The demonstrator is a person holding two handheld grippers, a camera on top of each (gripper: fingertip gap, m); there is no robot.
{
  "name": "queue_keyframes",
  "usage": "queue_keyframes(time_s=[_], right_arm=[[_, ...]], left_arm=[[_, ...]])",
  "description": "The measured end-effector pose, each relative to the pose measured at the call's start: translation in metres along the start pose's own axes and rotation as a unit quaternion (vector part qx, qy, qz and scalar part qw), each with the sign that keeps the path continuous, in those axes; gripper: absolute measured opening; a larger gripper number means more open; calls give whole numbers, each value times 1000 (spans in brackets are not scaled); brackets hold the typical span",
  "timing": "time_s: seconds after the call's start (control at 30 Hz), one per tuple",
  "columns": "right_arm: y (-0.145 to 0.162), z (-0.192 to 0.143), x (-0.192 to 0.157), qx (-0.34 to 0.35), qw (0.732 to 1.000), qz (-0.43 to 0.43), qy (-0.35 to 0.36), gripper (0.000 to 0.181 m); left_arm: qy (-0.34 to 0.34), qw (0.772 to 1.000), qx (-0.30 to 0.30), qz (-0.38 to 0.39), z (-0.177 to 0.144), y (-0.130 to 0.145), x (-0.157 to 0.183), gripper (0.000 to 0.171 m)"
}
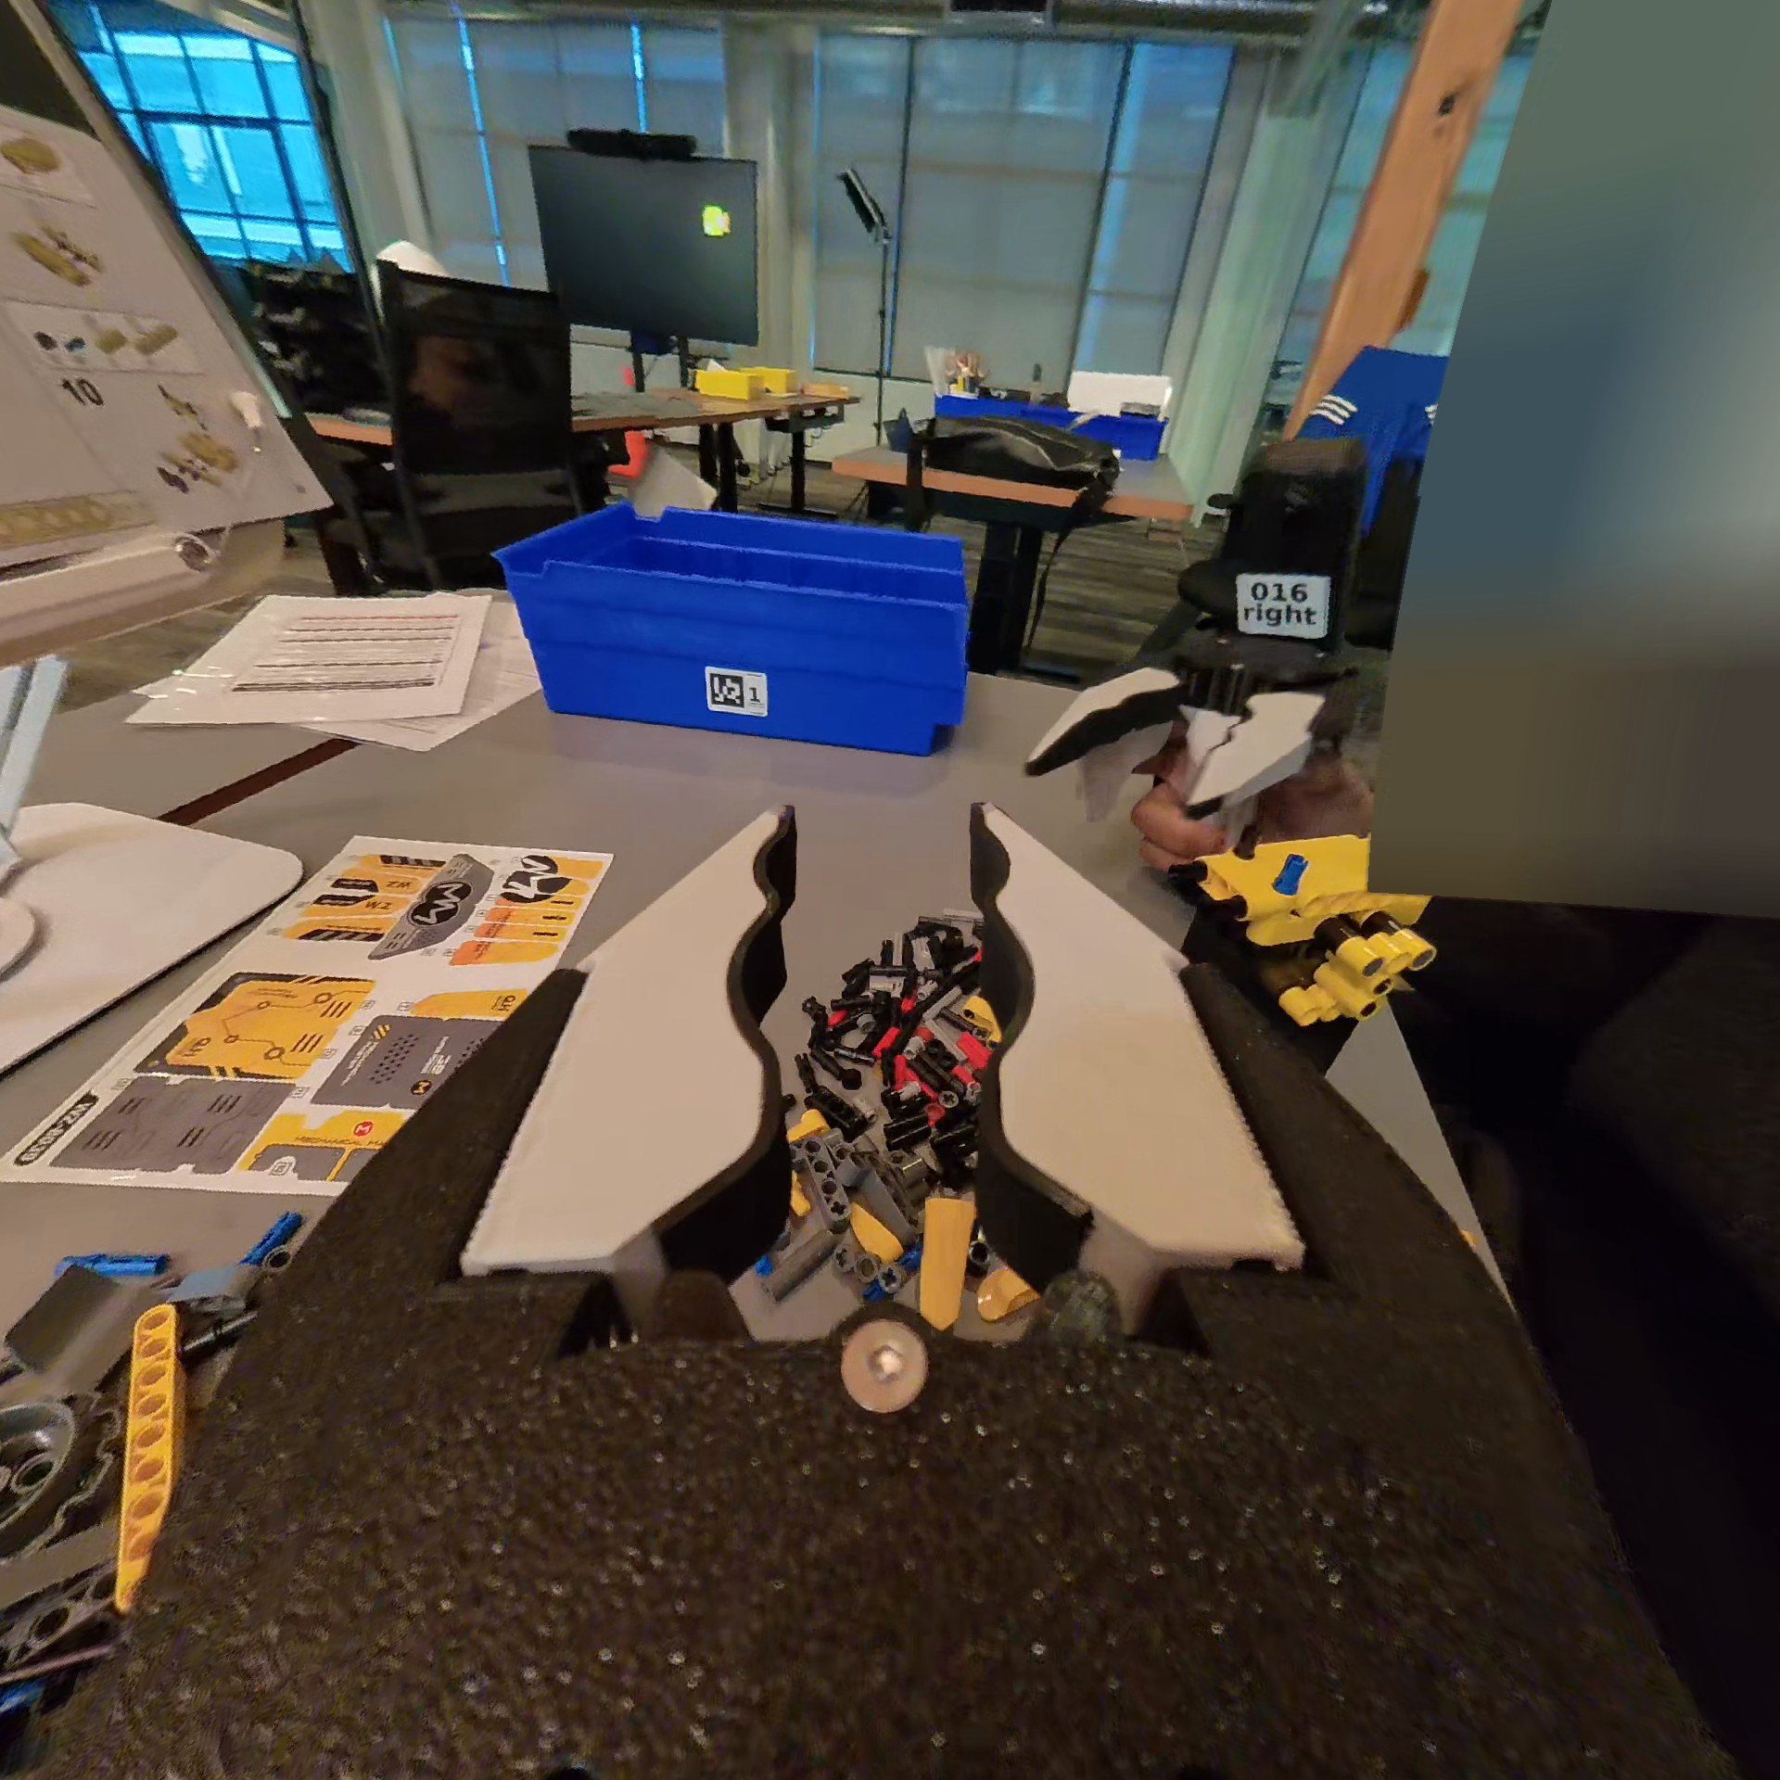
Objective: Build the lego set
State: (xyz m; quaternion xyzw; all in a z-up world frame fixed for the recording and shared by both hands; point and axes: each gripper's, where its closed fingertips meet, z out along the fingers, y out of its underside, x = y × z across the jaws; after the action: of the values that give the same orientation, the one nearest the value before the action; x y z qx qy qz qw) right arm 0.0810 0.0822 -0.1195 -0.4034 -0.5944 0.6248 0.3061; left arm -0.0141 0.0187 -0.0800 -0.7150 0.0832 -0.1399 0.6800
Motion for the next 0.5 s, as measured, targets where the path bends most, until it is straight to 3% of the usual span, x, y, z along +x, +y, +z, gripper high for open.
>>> queue_keyframes(time_s=[0.23, 0.37, 0.5], right_arm=[[0, -20, 19, 7, 997, 43, 70, 53], [10, -39, -2, -7, 996, 61, 71, 52], [24, -47, -31, -48, 996, 52, 58, 51]], left_arm=[[-42, 999, -4, 11, -34, 2, 34, 36], [-86, 995, -55, 13, -59, 31, 70, 36], [-91, 991, -99, -13, -65, 67, 112, 36]])
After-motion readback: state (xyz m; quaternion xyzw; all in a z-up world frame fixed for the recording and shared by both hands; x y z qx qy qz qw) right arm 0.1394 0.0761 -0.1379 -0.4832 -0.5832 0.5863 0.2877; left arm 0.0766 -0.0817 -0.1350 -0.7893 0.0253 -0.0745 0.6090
